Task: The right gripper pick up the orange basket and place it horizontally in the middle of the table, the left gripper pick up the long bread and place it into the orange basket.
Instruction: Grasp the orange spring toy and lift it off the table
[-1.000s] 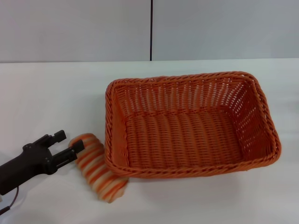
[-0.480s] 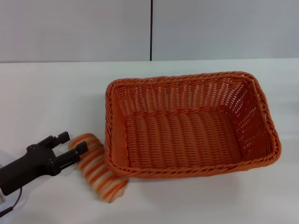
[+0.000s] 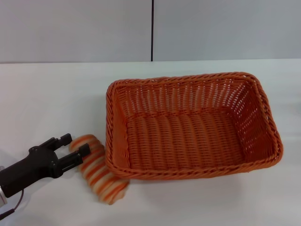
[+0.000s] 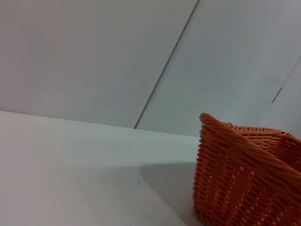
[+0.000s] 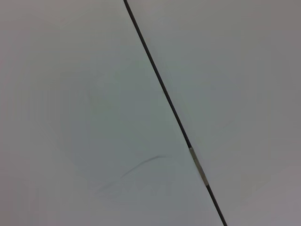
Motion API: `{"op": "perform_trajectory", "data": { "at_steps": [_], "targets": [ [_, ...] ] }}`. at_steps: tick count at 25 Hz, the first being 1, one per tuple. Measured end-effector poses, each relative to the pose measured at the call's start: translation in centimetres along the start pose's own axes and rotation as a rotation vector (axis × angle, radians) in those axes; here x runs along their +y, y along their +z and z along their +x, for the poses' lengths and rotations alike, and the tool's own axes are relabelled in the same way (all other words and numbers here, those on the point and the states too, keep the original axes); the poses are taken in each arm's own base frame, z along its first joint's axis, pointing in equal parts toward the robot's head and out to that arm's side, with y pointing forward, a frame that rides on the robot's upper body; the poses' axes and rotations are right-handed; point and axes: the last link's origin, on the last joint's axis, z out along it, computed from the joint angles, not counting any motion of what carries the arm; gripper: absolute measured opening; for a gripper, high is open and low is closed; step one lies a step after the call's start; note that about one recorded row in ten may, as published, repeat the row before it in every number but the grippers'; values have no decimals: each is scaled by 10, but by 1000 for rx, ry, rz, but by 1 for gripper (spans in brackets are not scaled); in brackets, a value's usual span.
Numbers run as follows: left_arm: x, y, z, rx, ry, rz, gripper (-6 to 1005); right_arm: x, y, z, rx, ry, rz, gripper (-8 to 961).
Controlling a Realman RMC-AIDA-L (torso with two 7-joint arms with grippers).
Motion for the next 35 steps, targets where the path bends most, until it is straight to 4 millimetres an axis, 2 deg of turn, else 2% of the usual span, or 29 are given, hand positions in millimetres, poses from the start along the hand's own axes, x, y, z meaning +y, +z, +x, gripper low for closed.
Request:
{"op": "perform_trajectory", "data": {
  "at_steps": [16, 21, 35],
  "targets": [
    [1, 0, -2, -9, 7, -7, 773, 0, 0, 0, -5, 0, 5, 433],
    [1, 0, -2, -9, 9, -6, 541, 1, 0, 1, -4, -2, 2, 433],
    [-1, 0, -5, -22, 25, 15, 423, 0, 0, 1, -7, 1, 6, 433]
  ]
}}
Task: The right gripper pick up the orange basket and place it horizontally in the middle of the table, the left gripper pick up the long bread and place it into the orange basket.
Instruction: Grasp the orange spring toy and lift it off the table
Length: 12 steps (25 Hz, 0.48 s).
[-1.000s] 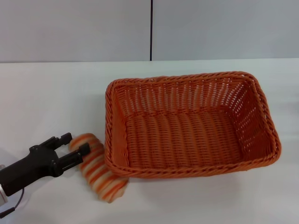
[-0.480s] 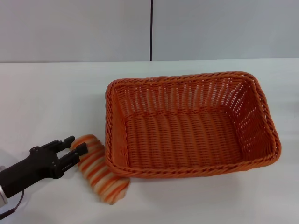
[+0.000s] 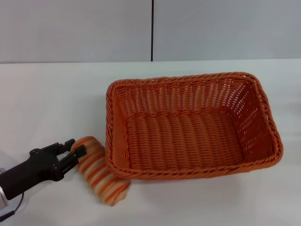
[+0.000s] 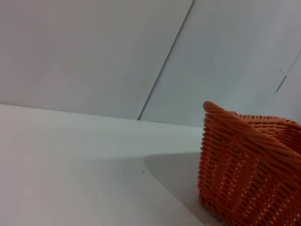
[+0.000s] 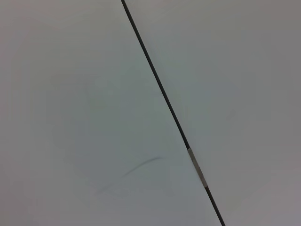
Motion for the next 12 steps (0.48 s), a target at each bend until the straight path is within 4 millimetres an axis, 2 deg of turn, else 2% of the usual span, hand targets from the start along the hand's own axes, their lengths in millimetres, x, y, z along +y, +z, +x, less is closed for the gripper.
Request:
{"op": "perform_trajectory", "data": {
  "at_steps": [12],
  "targets": [
    [1, 2, 2, 8, 31, -12, 305, 1, 1, 0, -2, 0, -2, 433]
  ]
}}
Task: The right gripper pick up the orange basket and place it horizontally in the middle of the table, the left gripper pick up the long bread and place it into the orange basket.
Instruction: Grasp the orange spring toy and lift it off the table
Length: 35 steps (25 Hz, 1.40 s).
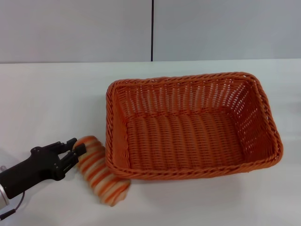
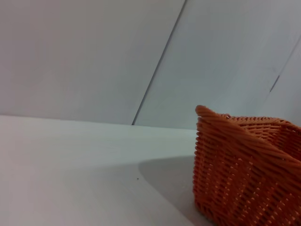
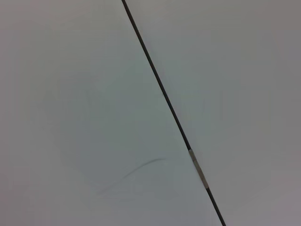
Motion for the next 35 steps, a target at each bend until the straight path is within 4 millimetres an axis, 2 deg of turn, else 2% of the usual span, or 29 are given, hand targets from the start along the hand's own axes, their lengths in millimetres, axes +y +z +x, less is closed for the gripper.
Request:
{"op": "perform_trajectory", "data": {
  "at_steps": [11, 17, 18, 20, 22, 24, 28, 29, 32, 35],
  "targets": [
    [-1, -4, 1, 22, 3, 16, 242, 0, 0, 1, 0, 5, 1, 433],
    [-12, -27, 12, 144, -20, 110, 210, 1, 0, 1, 0, 6, 0, 433],
    [-18, -42, 18, 220, -26, 165, 202, 1, 0, 1, -1, 7, 0, 433],
    [-19, -46, 20, 242, -27, 181, 187, 1, -1, 1, -2, 7, -2, 433],
    [-23, -62, 27, 341, -33, 244, 140, 1, -1, 1, -3, 7, -2, 433],
    [-23, -68, 34, 409, -31, 258, 132, 1, -1, 1, -4, 7, -2, 433],
    [-22, -68, 38, 447, -29, 255, 116, 1, 0, 0, -5, 8, -4, 433],
    [-9, -58, 61, 625, -16, 174, 112, 2, 1, 1, -6, 11, -8, 433],
    [-5, -49, 71, 694, -19, 128, 109, 4, 3, 1, -6, 14, -13, 433],
    [3, -26, 88, 742, -23, 27, 106, 7, 5, 2, -4, 21, -21, 433]
  ]
}}
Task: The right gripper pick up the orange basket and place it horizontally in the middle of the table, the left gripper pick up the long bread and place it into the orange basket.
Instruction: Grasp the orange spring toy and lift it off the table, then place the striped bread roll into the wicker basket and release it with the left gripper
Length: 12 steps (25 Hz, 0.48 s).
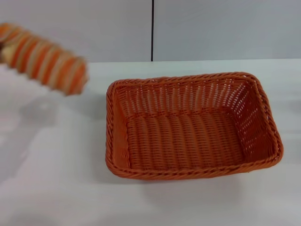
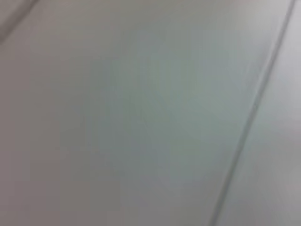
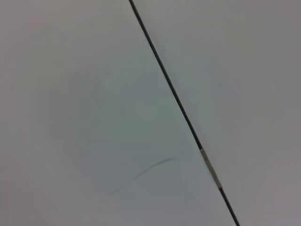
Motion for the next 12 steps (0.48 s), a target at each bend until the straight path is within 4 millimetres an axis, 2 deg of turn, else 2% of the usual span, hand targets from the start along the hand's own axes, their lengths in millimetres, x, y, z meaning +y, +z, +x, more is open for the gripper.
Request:
{"op": "perform_trajectory", "data": {
  "at_steps": [2, 5, 7, 9, 12],
  "targets": [
    [8, 20, -8, -15, -32, -70, 104, 2, 0, 2, 1, 6, -2, 433],
    [29, 52, -31, -92, -56, -214, 101, 3, 0, 3, 0, 10, -2, 433],
    [42, 65, -45, -137, -41, -286, 99, 4, 0, 5, 2, 12, -2, 433],
    [55, 77, -61, -191, -20, -350, 97, 4, -1, 6, 4, 12, -1, 433],
    [59, 79, -66, -207, -15, -362, 98, 4, -2, 8, 7, 16, 0, 433]
  ]
}}
